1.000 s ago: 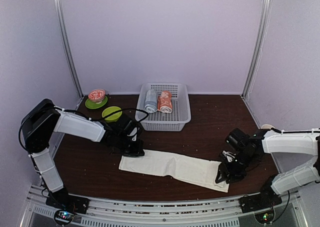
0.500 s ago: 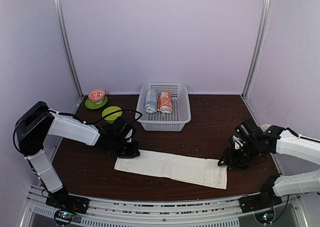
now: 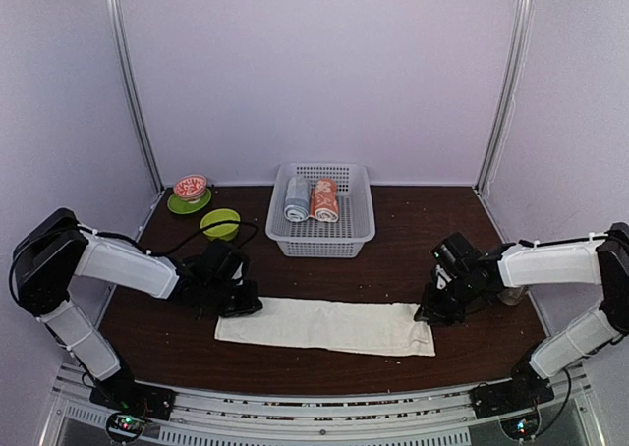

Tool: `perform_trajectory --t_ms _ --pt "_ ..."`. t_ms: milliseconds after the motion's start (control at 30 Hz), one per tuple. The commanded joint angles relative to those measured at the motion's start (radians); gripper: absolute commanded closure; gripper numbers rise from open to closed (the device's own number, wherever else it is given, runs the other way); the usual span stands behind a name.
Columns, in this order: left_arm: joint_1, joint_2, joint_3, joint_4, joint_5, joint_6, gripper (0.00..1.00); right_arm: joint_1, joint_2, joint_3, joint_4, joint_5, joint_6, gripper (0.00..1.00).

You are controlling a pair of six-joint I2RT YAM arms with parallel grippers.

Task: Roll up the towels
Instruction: Smooth out the towel at the center of the board.

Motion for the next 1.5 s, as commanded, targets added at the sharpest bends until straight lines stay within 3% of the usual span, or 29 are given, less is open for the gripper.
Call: perform_trajectory --t_ms 0,300,433,533,667,833,1033,1200,1467 --pt "0.009 -0.013 -0.052 -0.047 -0.031 -0.026 1.0 -0.031 0.085 0.094 -0.032 0.157 -0.11 0.75" --pt "0.005 0.016 -0.055 0.031 -0.01 -0.07 1.0 -0.141 0.229 0.284 -0.088 0.266 -0.242 0.75" --pt "0.004 0.036 0.004 0.003 -0.006 -0.054 1.0 -0.154 0.225 0.344 -0.113 0.215 -0.254 0.53" --pt "0.005 0.017 0.031 -0.029 -0.015 -0.036 0.95 -0.149 0.124 0.319 -0.129 0.199 -0.228 0.46" --pt "0.005 -0.002 0.072 -0.074 -0.014 -0.006 0.71 -0.137 0.02 0.236 -0.14 0.149 -0.19 0.49" --pt "0.005 -0.053 0.108 -0.148 -0.022 0.03 0.56 -0.104 -0.04 0.148 -0.115 0.143 -0.15 0.53" --pt "0.013 -0.165 0.098 -0.303 -0.166 0.042 0.39 -0.074 -0.035 0.073 -0.025 0.135 -0.101 0.56" --pt "0.029 -0.231 0.034 -0.361 -0.212 0.027 0.4 -0.05 -0.03 0.04 0.022 0.14 -0.077 0.59" --pt "0.076 -0.246 -0.036 -0.326 -0.133 0.0 0.47 -0.05 -0.059 0.037 0.024 0.139 -0.081 0.59"
